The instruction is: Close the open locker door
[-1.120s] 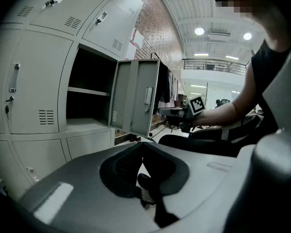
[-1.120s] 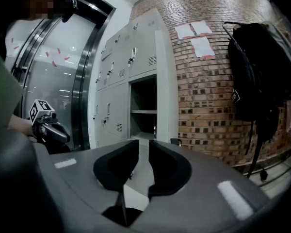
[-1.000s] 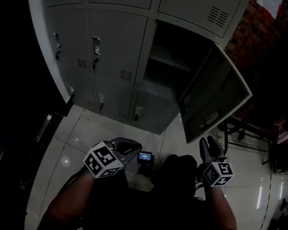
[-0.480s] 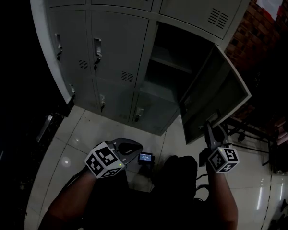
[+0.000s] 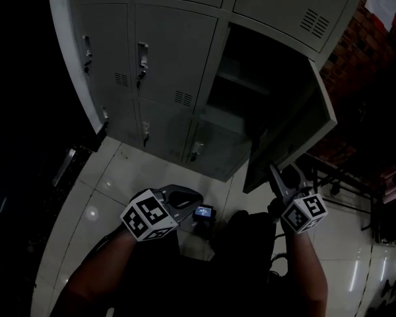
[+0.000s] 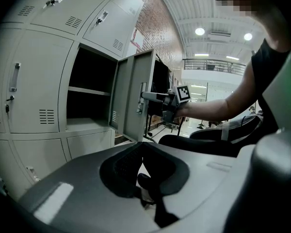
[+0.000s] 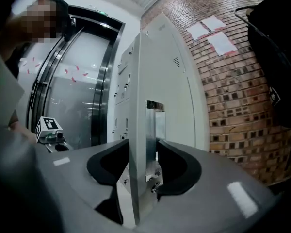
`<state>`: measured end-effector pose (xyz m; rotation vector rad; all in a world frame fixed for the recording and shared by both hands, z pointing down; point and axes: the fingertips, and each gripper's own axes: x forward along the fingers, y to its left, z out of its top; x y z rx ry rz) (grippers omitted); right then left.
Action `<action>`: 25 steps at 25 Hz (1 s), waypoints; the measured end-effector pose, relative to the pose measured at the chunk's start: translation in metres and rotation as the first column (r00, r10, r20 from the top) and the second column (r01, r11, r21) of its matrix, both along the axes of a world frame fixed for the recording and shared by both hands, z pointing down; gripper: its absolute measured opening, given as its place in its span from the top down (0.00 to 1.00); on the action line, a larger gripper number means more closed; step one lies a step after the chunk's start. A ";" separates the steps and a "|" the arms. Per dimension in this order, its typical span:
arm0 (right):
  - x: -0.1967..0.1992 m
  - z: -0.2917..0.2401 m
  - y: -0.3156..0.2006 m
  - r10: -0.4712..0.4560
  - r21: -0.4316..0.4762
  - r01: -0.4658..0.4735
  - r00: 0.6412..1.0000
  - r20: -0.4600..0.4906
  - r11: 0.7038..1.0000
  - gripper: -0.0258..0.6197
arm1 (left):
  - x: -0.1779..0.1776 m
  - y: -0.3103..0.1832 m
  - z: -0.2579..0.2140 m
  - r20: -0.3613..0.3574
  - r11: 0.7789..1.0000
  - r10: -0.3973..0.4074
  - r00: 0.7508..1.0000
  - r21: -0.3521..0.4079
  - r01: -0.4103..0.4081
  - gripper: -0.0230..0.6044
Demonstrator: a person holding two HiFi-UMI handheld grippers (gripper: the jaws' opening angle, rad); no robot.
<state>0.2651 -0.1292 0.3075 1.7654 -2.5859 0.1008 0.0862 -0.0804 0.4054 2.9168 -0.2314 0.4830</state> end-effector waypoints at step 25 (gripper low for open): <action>-0.109 -0.006 -0.127 -0.034 -0.003 0.034 0.999 -0.026 0.999 0.74 | -0.003 -0.003 -0.007 -0.021 1.000 -0.014 1.000 -0.012 0.014 0.94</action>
